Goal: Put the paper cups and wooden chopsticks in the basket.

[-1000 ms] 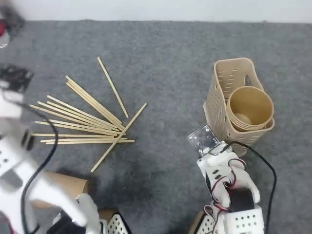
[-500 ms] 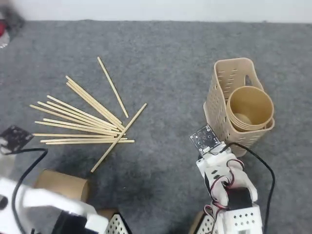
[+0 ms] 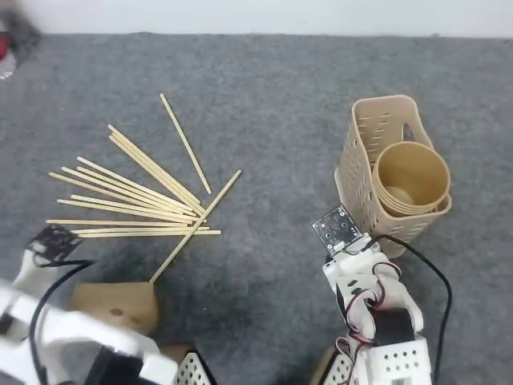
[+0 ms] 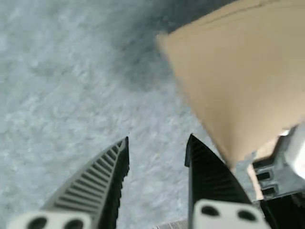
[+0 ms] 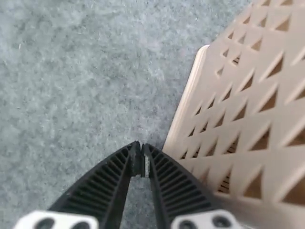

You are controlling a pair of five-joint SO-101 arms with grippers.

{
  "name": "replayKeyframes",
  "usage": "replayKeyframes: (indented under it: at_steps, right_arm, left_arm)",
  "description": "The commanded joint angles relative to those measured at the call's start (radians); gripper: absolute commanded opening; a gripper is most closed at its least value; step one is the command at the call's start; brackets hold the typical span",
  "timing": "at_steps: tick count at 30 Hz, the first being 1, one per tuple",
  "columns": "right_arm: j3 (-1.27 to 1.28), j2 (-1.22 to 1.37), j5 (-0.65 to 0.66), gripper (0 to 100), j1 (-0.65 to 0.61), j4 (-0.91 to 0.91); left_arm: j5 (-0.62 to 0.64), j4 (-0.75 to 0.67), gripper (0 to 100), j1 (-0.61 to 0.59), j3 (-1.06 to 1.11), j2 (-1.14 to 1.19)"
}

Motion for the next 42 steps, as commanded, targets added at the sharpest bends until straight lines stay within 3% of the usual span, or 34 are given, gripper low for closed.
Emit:
replayKeyframes:
  at_steps: [1, 8, 18, 23, 28, 32, 37, 42]
  right_arm:
    - [-0.005, -0.013, -0.005, 0.7, 0.012, -0.018]
    - [0.020, -0.013, -0.005, 0.7, 0.010, -0.031]
    - [0.020, -0.013, -0.005, 0.7, 0.010, -0.033]
    - [0.020, -0.013, -0.005, 0.7, 0.010, -0.033]
    - [0.020, -0.013, -0.005, 0.7, 0.010, -0.033]
    - [0.020, -0.013, -0.005, 0.7, 0.010, -0.033]
    - [0.020, -0.013, -0.005, 0.7, 0.010, -0.033]
    - [0.021, -0.013, -0.005, 0.7, 0.012, -0.053]
  left_arm:
    - [0.018, 0.157, 19, 0.112, -0.013, -0.011]
    - [0.104, 0.287, 7, 0.316, -0.074, -0.011]
    - [0.471, 0.311, 12, 0.565, -0.337, -0.011]
    - [0.713, 0.315, 16, 0.792, -0.401, -0.012]
    - [0.901, 0.316, 17, 1.080, -0.355, -0.012]
    - [1.000, 0.325, 17, 1.234, -0.317, -0.012]
    - [1.016, 0.377, 17, 1.280, -0.309, -0.037]
    - [1.013, 0.377, 17, 1.280, -0.317, -0.218]
